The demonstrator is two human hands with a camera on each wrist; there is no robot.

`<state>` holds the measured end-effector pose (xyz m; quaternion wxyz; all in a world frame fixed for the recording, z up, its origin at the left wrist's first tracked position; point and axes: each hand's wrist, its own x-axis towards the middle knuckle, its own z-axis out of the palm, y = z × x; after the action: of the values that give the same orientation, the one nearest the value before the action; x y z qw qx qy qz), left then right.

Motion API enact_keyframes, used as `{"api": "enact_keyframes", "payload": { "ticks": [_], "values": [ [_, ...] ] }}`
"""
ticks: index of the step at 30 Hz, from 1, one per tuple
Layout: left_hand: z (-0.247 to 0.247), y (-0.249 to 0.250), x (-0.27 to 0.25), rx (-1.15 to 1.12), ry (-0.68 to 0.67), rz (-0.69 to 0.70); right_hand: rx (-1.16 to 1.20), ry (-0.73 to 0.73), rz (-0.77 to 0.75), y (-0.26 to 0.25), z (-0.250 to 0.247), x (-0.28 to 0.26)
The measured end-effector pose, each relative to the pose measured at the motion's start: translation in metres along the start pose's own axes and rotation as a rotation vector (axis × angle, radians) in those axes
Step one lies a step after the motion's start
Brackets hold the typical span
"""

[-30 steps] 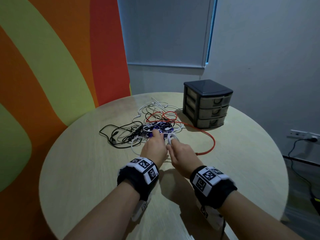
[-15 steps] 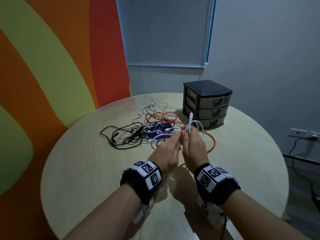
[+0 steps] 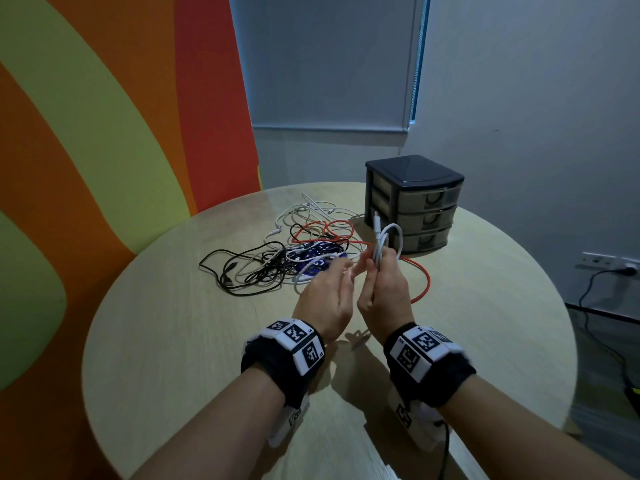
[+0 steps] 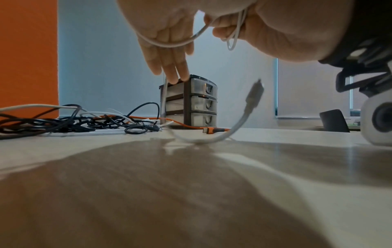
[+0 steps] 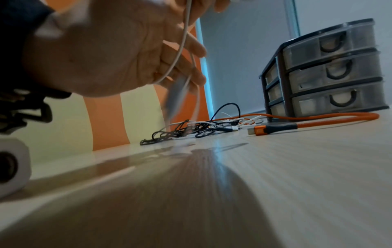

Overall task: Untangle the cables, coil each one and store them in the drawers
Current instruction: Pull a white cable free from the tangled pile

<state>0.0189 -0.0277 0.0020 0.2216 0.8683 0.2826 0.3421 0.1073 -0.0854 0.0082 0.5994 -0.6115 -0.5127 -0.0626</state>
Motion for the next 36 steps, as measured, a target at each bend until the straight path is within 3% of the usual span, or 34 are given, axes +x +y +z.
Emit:
{"api": "enact_keyframes", "payload": {
  "ticks": [4,6,10,14,20,26,31,36],
  "values": [
    [0.0,-0.006,0.005,-0.055,0.221,-0.179,0.02,0.051,0.022,0.0,-0.003,0.002],
    [0.0,-0.007,0.007,0.02,0.187,-0.241,0.017,0.032,0.018,-0.001,-0.004,0.001],
    [0.001,-0.008,0.007,0.157,0.122,-0.203,-0.012,0.013,0.007,-0.003,-0.002,0.0],
    [0.004,-0.008,0.006,0.262,-0.11,-0.199,-0.021,-0.002,0.024,-0.003,-0.003,0.0],
    [-0.003,0.009,-0.002,-0.02,-0.547,-0.222,-0.033,0.002,0.107,0.003,-0.005,0.002],
    [-0.005,0.015,-0.005,0.067,-0.705,-0.212,-0.007,0.071,0.012,0.0,-0.005,0.001],
    [0.002,0.007,-0.002,0.171,-0.665,-0.258,-0.006,0.107,-0.018,0.002,-0.009,0.002],
    [-0.001,0.0,0.006,0.403,-0.225,-0.384,-0.02,0.102,-0.121,0.003,-0.009,0.0]
  ]
}}
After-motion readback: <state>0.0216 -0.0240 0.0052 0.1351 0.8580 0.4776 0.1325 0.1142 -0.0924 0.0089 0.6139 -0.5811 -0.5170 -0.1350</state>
